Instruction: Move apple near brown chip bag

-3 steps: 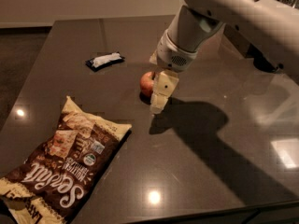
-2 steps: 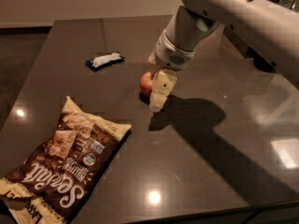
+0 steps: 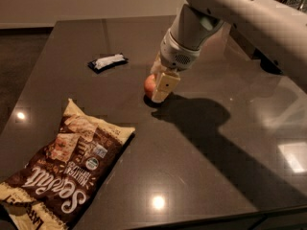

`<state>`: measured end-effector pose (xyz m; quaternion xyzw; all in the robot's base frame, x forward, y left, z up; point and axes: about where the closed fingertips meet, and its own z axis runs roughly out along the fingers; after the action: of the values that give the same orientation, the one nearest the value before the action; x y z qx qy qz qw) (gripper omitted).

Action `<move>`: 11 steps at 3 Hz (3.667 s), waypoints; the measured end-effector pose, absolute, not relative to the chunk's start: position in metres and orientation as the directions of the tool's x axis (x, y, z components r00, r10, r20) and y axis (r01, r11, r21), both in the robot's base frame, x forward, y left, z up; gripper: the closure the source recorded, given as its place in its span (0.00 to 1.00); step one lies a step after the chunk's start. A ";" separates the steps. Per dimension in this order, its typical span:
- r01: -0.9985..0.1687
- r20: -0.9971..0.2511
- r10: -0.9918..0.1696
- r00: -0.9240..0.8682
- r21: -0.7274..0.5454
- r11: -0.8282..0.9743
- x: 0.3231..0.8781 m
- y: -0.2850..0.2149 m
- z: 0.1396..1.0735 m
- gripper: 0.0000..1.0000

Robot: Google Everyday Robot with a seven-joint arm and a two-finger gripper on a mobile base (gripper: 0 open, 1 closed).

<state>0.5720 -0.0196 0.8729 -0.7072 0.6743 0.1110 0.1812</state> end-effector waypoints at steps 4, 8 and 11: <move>-0.985 -0.389 -0.905 0.172 -0.092 -0.147 0.507 -0.019 0.901 1.00; -0.970 -0.397 -0.889 0.226 -0.013 -0.241 0.451 0.009 0.869 0.51; -0.972 -0.401 -0.889 0.222 -0.017 -0.235 0.447 0.014 0.862 0.00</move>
Offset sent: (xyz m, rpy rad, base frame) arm -0.0174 -0.0149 0.0272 -0.0102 -0.0357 0.0232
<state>0.4472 0.0136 0.8618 -0.7702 0.6040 0.1556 0.1332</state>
